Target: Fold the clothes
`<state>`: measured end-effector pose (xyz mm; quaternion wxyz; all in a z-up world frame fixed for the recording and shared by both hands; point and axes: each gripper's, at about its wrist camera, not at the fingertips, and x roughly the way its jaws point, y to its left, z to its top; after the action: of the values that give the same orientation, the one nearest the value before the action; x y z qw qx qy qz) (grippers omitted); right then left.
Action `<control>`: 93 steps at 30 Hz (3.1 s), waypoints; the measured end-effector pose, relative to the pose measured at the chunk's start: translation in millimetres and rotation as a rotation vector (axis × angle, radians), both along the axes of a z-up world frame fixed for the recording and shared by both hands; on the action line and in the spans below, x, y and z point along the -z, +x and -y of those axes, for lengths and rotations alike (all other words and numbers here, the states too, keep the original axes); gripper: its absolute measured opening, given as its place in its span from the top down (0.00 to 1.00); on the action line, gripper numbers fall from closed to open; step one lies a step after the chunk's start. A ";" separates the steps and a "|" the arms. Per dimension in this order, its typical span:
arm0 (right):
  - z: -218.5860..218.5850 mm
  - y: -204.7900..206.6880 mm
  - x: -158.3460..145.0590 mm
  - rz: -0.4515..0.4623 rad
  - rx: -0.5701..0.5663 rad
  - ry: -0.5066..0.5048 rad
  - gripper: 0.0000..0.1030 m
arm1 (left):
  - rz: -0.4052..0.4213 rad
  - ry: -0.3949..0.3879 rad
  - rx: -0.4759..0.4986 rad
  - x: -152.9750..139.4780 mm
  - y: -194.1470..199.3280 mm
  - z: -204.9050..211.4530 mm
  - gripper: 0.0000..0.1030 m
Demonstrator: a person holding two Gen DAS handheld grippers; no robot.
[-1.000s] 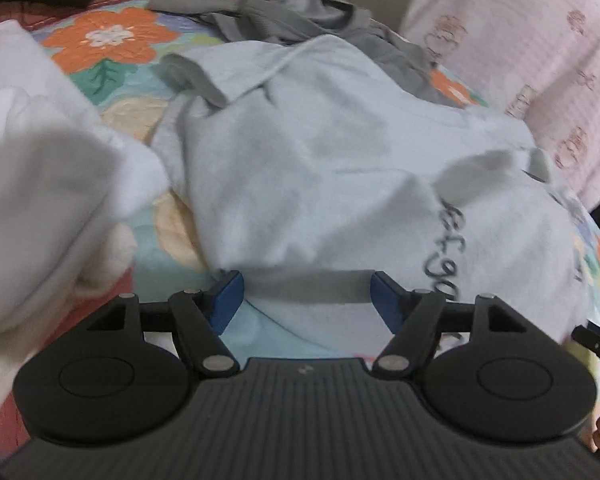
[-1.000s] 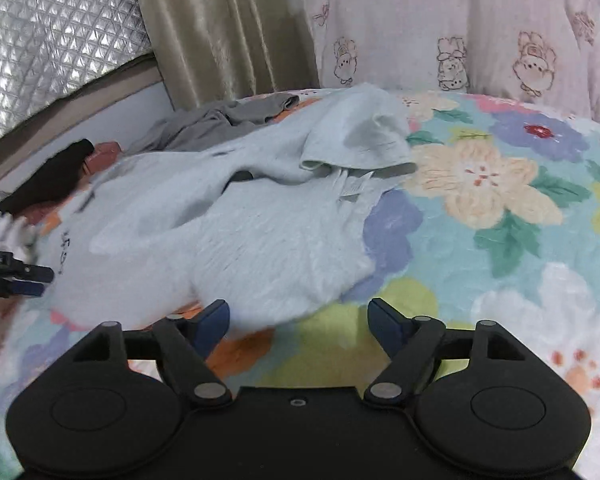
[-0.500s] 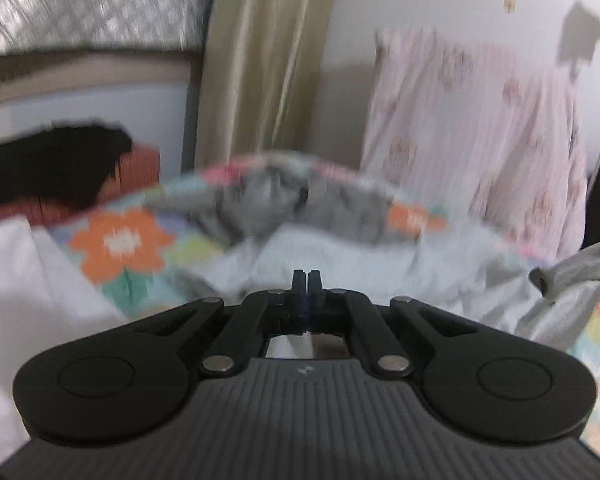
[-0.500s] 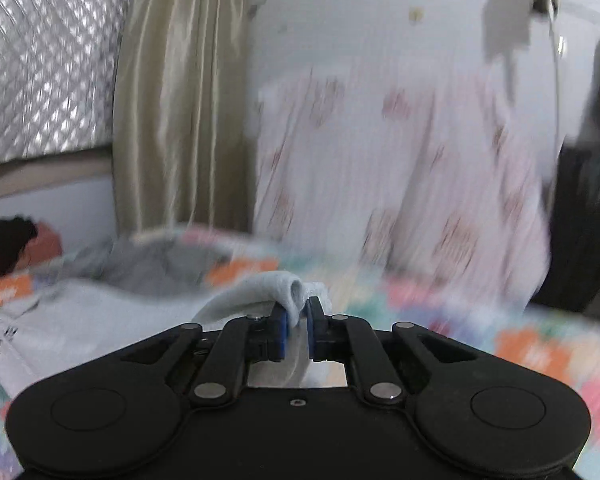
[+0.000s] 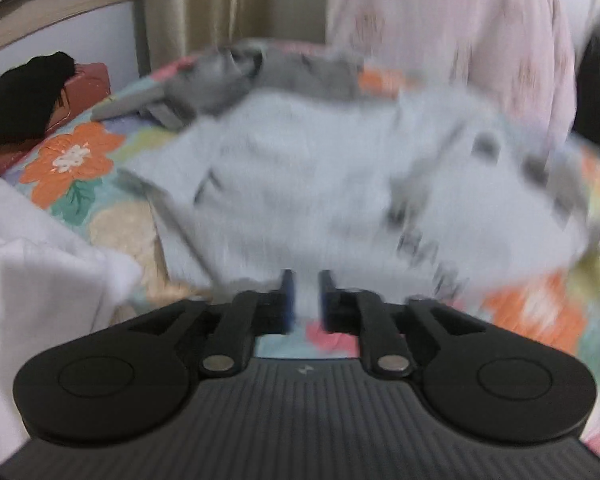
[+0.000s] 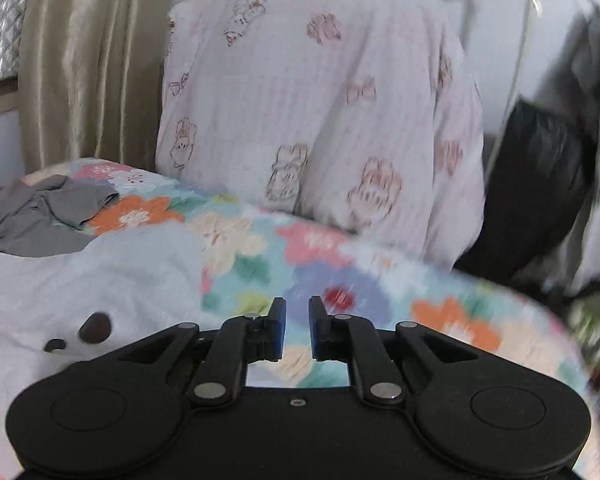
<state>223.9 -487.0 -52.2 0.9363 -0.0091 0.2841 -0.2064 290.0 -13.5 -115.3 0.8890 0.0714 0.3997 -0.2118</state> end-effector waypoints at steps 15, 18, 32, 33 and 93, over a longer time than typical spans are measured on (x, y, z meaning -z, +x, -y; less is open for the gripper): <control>-55.4 -77.9 123.7 -0.281 -0.432 0.133 0.36 | -0.039 0.037 0.052 38.2 17.3 23.2 0.99; -47.4 -47.2 115.0 -0.200 -0.355 0.097 0.66 | -0.007 -0.050 0.029 12.3 41.4 23.2 0.99; -25.9 49.0 30.5 0.059 -0.128 0.280 0.57 | 0.027 -0.093 -0.128 9.0 122.3 17.6 0.90; -35.9 34.9 37.5 0.039 -0.168 0.284 0.56 | 0.044 -0.086 -0.114 11.0 109.1 12.7 0.84; -112.9 21.7 64.6 -0.137 -0.198 -0.150 0.68 | 0.127 -0.241 -0.160 -1.1 57.9 -41.8 0.80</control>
<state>245.6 -374.1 -116.8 0.9272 -0.1213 0.3286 -0.1325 347.8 28.3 -114.2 0.9286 -0.0546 0.3189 -0.1817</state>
